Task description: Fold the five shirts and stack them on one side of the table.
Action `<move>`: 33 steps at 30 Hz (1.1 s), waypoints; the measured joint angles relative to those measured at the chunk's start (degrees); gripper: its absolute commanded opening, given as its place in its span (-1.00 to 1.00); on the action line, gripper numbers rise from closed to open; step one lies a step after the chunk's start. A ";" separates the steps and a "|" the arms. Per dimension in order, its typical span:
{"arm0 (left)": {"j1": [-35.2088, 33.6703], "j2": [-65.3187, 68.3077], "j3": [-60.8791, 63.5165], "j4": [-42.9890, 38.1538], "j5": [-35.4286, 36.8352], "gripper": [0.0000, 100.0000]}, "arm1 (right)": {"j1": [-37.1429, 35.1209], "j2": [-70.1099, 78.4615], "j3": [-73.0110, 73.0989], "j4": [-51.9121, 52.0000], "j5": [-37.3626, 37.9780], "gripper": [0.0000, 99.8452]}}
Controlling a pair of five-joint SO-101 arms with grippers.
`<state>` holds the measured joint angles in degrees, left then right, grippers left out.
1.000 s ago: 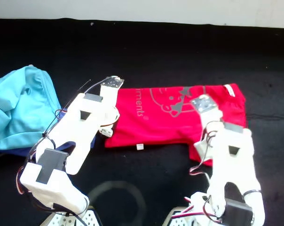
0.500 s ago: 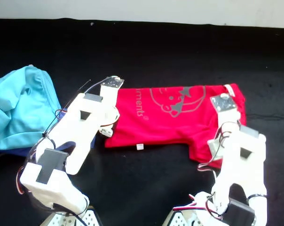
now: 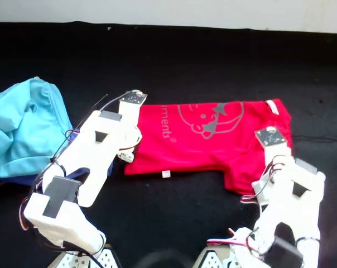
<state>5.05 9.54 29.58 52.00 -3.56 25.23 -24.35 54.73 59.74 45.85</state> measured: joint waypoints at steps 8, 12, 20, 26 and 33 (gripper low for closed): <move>0.00 0.00 0.00 0.00 0.00 -0.98 | 0.18 -11.08 1.32 -5.98 0.00 -0.99; 0.00 0.00 0.00 0.00 0.00 -0.98 | 0.53 -10.11 8.70 -16.18 0.00 -0.99; 0.00 0.00 0.00 0.00 0.00 -0.98 | 5.54 -3.34 13.63 -27.34 0.00 -0.99; 0.00 0.00 0.00 0.00 0.00 -0.98 | 8.88 -3.08 13.71 -26.55 1.32 -0.99; 0.00 0.00 0.00 0.00 0.00 -0.98 | 9.23 -5.27 13.63 -21.80 5.54 -0.99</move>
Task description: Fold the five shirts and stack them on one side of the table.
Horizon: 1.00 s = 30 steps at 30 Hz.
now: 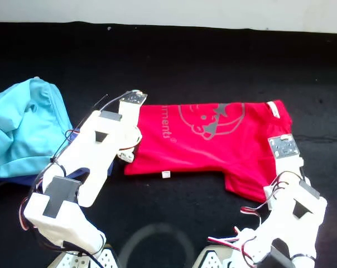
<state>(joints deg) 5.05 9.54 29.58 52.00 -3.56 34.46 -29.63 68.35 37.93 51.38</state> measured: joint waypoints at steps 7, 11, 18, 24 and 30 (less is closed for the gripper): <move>0.00 0.00 0.00 0.00 0.00 -0.98 | 0.18 -13.27 0.18 2.02 0.09 -0.98; 0.00 0.00 0.00 0.00 0.00 -0.98 | -2.55 -22.07 0.18 9.85 0.35 -0.84; 0.00 0.00 0.00 0.00 0.00 -0.98 | -13.63 -27.43 0.18 27.25 5.54 -0.51; 0.00 0.00 0.00 -0.18 0.00 -0.98 | -14.59 -25.41 0.18 28.04 11.52 -0.51; 0.00 0.00 0.00 -0.26 0.00 -0.98 | -14.95 -19.60 0.18 28.04 14.42 -0.51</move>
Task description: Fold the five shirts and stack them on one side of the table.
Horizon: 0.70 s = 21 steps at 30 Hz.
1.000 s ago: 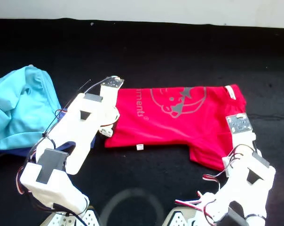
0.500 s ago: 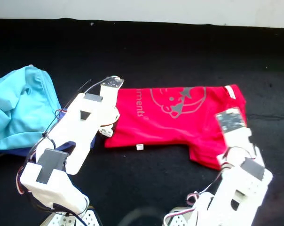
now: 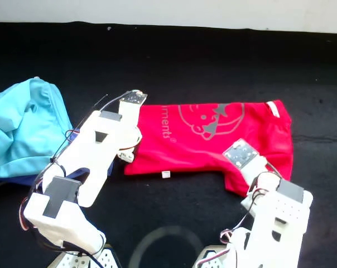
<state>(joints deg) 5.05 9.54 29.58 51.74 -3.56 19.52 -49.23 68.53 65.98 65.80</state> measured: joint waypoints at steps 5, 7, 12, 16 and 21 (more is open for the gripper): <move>0.00 0.00 0.00 0.00 0.00 -0.98 | 0.00 8.62 0.00 -6.07 0.00 -0.51; 0.00 0.00 0.00 0.00 0.00 -0.98 | 0.00 12.31 0.00 -7.56 0.00 -0.51; 0.00 0.00 0.00 0.00 0.00 -0.98 | 0.00 19.69 -2.99 -8.09 0.00 -0.57; 0.00 0.00 0.00 0.00 0.00 -0.98 | 0.88 23.82 -7.30 -8.53 0.00 -0.94; 0.00 0.00 0.00 0.00 0.00 -0.98 | 0.97 28.66 -12.92 -8.53 0.00 -0.97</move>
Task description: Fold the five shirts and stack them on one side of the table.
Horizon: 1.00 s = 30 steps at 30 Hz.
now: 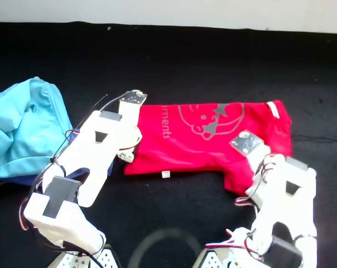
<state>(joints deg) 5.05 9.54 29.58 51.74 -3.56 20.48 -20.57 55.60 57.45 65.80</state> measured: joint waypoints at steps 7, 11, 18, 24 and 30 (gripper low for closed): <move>0.00 0.00 0.00 0.00 0.00 -0.98 | 0.18 2.20 -8.35 0.09 -1.93 -0.99; 0.00 0.00 0.00 0.00 0.00 -0.98 | 0.18 2.20 -10.46 0.09 -4.31 -0.97; 0.00 0.00 0.00 0.00 0.00 -0.98 | 0.18 2.55 -11.16 8.26 -4.75 -0.69; 0.00 0.00 0.00 0.00 0.00 -0.98 | 0.18 2.55 -12.66 15.12 -2.64 -0.69; 0.00 0.00 0.00 0.00 0.00 -0.98 | -0.79 2.55 -10.81 15.30 -2.11 -0.69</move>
<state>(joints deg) 5.05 9.54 29.58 51.74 -3.56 19.69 -18.02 44.79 72.75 63.69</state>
